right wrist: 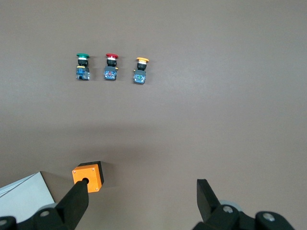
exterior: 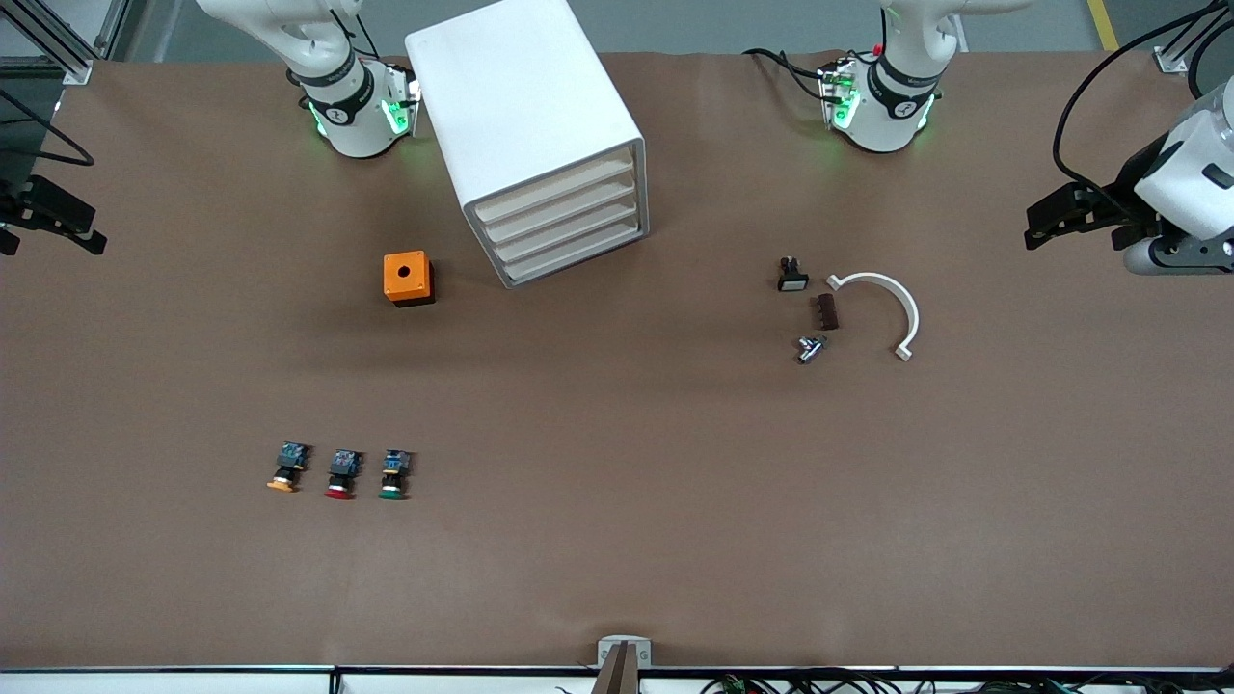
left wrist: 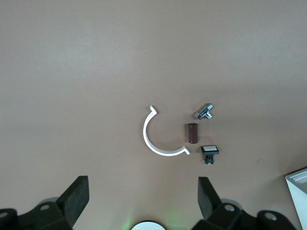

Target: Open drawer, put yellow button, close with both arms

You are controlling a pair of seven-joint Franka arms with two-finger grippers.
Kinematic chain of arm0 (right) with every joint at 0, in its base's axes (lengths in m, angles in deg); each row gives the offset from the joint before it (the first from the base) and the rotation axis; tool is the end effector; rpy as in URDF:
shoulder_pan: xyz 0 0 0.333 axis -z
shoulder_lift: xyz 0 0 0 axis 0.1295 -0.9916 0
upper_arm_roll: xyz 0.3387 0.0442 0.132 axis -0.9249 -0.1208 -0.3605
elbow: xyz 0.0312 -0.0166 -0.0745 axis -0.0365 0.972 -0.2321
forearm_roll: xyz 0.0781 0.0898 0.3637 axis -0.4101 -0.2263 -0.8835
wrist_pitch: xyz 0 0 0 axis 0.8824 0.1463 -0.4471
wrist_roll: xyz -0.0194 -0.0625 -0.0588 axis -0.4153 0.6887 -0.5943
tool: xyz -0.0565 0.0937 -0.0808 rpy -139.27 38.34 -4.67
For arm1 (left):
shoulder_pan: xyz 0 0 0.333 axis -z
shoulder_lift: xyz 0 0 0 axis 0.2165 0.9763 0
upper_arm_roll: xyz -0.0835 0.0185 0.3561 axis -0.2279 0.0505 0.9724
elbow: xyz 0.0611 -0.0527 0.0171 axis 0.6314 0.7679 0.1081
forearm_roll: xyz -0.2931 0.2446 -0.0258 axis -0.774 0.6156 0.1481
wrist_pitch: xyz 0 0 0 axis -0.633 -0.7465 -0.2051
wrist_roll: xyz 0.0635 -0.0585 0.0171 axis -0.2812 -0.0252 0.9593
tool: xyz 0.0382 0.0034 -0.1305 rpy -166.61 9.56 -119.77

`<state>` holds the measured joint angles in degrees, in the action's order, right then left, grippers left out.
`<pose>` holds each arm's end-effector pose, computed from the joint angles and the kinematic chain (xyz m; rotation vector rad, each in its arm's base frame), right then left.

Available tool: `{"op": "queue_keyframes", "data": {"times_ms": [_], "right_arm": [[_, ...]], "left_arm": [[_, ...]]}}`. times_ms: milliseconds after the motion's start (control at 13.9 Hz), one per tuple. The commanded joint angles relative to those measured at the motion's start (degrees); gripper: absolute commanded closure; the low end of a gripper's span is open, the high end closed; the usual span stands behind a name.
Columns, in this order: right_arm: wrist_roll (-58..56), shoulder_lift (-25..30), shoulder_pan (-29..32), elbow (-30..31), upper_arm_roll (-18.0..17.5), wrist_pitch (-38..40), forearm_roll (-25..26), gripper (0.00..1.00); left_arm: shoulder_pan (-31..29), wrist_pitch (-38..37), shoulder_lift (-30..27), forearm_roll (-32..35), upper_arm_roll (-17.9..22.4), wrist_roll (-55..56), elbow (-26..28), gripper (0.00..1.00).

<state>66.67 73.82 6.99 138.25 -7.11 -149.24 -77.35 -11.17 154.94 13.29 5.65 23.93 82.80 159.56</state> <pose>0.5129 -0.0656 0.6558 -3.1399 0.0053 -0.0574 0.5288 -0.0463 0.6396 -3.1327 0.0435 0.1327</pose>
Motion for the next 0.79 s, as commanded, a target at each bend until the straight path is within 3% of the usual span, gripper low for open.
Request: {"op": "queue_keyframes", "data": {"times_ms": [0,502,717], "right_arm": [[0.04,0.94,0.72,0.01,-0.61,0.48,0.14,0.00],[-0.14,1.02,0.72,0.01,-0.52,0.57,0.14,0.00],[-0.14,1.03,0.72,0.01,-0.61,1.18,0.14,0.00]], "left_arm": [[-0.18,-1.40,0.65,1.10,-0.30,-0.84,-1.55,0.00],[-0.98,-1.32,2.67,1.19,0.23,0.11,-2.08,0.00],[-0.98,-1.23,6.70,0.49,0.23,0.21,-2.26,0.00]]}}
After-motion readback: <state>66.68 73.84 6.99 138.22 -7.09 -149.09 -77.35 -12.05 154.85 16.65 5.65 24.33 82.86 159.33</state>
